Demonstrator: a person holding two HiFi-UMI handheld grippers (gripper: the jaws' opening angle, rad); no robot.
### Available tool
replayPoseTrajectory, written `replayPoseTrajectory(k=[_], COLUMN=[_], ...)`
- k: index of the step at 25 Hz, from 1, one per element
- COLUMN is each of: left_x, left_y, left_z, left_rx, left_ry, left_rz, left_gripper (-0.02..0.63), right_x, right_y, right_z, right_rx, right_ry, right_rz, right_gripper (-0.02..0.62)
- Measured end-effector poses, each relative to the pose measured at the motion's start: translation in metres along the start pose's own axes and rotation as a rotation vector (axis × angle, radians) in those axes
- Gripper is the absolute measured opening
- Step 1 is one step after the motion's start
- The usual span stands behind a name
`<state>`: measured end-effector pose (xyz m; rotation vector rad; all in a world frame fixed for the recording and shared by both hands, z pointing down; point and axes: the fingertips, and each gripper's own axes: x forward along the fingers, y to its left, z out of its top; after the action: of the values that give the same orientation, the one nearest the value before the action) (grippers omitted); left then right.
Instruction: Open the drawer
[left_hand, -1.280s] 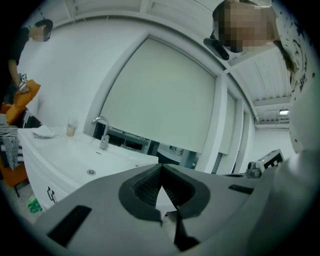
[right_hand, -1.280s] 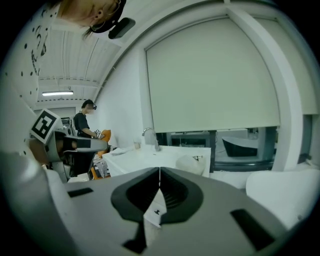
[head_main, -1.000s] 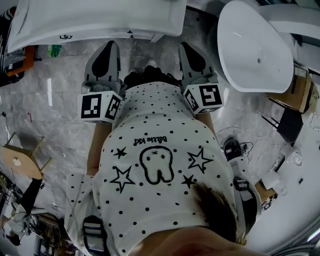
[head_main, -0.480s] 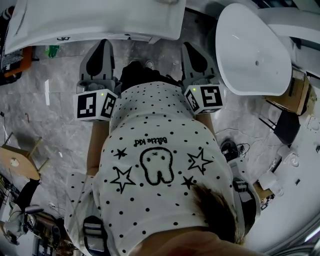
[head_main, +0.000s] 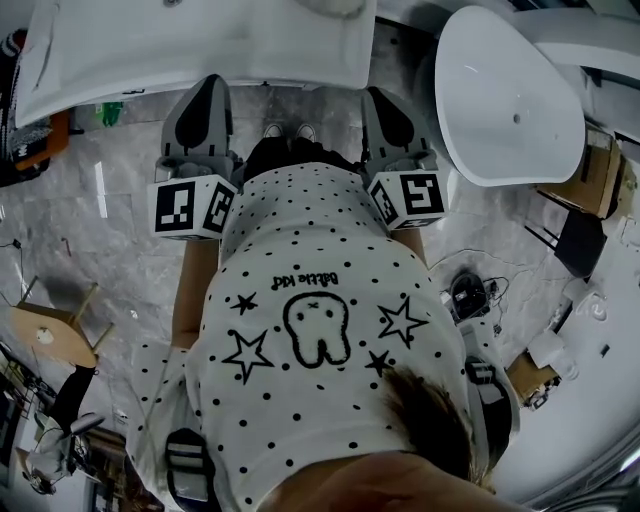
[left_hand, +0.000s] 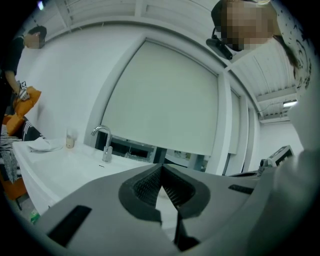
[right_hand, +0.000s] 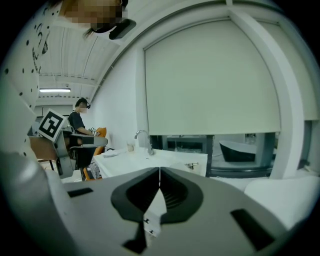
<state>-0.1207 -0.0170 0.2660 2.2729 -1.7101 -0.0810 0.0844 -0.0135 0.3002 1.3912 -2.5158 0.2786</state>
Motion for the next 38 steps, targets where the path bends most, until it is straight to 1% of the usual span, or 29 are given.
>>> replayPoseTrajectory(k=[11,17,20,27,38], left_x=[0.0053,0.0032,0.0005,0.0016,0.0035], left_y=[-0.0069,-0.0063,-0.0038,-0.0044,-0.0058], left_z=[-0.0009,-0.0009,-0.0038,-0.0023,-0.0024], left_rx=[-0.008,-0.003,0.004,0.004,0.008], left_ry=[0.008,0.009,0.021,0.020,0.027], left_rz=[-0.032,-0.027,-0.020,-0.019,-0.026], left_gripper=[0.003,0.003,0.003,0.003,0.003], right_x=[-0.0023,0.0006,0.0009,0.0022,-0.0006], right_y=[-0.0031,0.0014,0.0008,0.0022,-0.0015], right_z=[0.0016,0.0007,0.0015,0.0005,-0.0008], right_rx=[0.015,0.000,0.008,0.011,0.028], right_ry=[-0.008,-0.003,-0.011,-0.011,-0.017], right_rz=[-0.020,-0.003,-0.004,0.002,-0.017], right_gripper=[0.014,0.014,0.014,0.014,0.014])
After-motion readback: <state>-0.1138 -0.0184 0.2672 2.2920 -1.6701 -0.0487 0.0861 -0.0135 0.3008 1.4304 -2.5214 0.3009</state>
